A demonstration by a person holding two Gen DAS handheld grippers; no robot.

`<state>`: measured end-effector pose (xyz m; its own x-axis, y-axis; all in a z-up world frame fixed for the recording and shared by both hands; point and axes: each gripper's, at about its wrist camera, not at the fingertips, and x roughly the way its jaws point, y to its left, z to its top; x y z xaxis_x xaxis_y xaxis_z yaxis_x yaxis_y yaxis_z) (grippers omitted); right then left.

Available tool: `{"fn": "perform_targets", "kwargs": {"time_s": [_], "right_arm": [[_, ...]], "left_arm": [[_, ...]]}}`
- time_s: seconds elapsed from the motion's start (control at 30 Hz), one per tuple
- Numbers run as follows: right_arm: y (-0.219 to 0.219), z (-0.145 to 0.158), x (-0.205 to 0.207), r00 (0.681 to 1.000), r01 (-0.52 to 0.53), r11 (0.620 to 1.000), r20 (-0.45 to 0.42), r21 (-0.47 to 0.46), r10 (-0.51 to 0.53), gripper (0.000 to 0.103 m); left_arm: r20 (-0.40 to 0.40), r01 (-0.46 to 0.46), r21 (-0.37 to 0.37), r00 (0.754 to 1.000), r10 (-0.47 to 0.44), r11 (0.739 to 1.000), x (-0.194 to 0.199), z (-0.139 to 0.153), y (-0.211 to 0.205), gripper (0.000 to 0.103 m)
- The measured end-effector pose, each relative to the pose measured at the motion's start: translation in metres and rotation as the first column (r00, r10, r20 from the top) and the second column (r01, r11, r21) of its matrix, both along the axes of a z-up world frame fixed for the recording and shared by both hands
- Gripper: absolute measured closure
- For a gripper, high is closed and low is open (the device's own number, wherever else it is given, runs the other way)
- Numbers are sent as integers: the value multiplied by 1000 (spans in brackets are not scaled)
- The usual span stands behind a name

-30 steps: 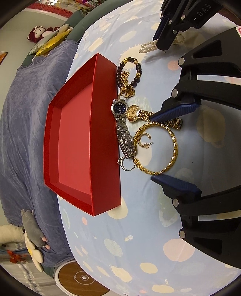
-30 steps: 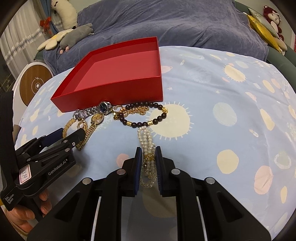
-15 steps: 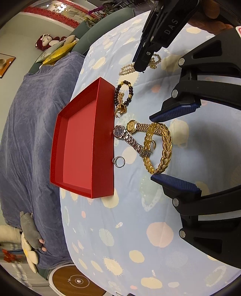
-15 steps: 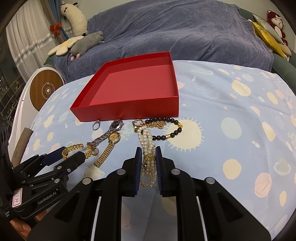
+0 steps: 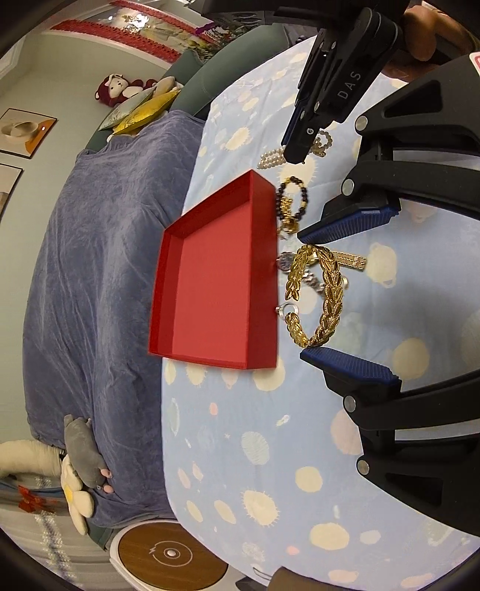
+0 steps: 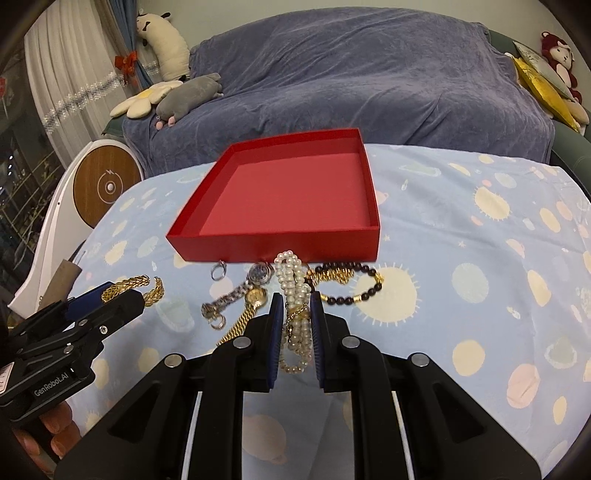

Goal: Organize jewelry
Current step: 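Carry both pieces into the red box and open both tools to release them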

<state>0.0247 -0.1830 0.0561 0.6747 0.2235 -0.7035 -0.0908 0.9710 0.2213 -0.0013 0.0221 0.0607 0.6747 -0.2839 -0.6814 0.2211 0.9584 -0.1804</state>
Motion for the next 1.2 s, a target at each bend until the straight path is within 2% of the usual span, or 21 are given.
{"fn": "perform_targets", "kwargs": {"time_s": [0.17, 0.33, 0.43, 0.63, 0.73, 0.87, 0.97, 1.07, 1.13, 1.2], "right_arm": [[-1, 34, 53, 997, -50, 999, 55, 4, 50, 89], [-6, 28, 134, 999, -36, 999, 6, 22, 36, 89], [-11, 13, 181, 999, -9, 998, -46, 62, 12, 89], [-7, -21, 247, 992, 2, 999, -126, 36, 3, 89], [-10, -37, 266, 986, 18, 1000, -169, 21, -14, 89], [-12, -47, 273, 984, 28, 1000, -177, -7, -29, 86], [-18, -40, 264, 990, 45, 999, -133, -18, -47, 80], [-26, -22, 240, 996, 51, 999, -73, 17, -49, 69], [-31, -3, 214, 999, 42, 999, -30, 30, -41, 67], [-33, 15, 184, 999, 29, 1000, 12, 3, -29, 65]], "left_arm": [[62, 4, 18, 998, -5, 1000, 49, 33, -6, 48], [54, 3, -15, 999, -2, 1000, 130, 44, -18, 48], [47, -9, -22, 999, 10, 1000, 175, 37, -32, 48], [12, -26, 83, 1000, 25, 996, 247, 3, -57, 48], [-48, -20, 114, 999, 26, 993, 271, -15, -58, 48], [-86, -55, 154, 994, 69, 987, 289, -34, -53, 47], [-123, -75, 108, 988, 89, 991, 294, -36, -43, 46], [-99, -93, 83, 990, 101, 992, 282, -23, -34, 43], [-72, -104, 74, 991, 109, 992, 267, -11, -28, 38], [-46, -110, 74, 992, 114, 991, 242, 5, -20, 37]]}}
